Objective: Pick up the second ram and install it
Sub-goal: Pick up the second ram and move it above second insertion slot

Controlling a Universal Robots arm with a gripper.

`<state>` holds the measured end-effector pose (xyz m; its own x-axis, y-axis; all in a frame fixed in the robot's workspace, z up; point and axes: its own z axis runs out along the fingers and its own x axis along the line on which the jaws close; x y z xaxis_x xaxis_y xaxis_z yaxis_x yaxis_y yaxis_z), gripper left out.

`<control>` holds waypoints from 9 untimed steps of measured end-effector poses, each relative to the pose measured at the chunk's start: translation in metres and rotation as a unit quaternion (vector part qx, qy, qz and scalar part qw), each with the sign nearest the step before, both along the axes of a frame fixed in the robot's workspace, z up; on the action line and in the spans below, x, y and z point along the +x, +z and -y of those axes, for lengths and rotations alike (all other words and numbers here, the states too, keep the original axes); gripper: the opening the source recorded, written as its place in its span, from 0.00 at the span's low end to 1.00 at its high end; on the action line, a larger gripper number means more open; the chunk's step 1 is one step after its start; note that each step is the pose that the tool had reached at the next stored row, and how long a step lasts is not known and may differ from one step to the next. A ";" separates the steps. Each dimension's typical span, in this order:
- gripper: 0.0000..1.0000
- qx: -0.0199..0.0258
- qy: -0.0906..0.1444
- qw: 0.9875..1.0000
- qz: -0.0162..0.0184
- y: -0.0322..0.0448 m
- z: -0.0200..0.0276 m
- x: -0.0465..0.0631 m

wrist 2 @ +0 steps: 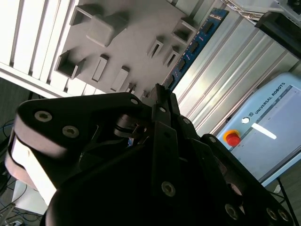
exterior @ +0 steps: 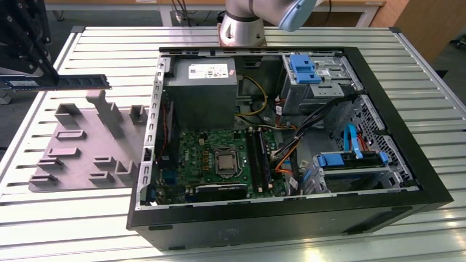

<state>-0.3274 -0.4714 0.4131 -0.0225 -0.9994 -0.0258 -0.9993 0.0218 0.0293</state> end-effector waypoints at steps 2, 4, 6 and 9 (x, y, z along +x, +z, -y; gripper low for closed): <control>0.14 0.000 0.000 1.000 0.000 0.0000 0.0000 0.002; 0.14 0.000 0.000 1.000 0.000 0.0000 0.0000 0.003; 0.14 0.000 0.000 1.000 0.000 0.0000 0.0000 0.005; 0.14 0.000 0.000 1.000 0.000 0.0000 0.0000 0.007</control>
<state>-0.3206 -0.4714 0.4131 -0.0225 -0.9994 -0.0258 -0.9993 0.0217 0.0292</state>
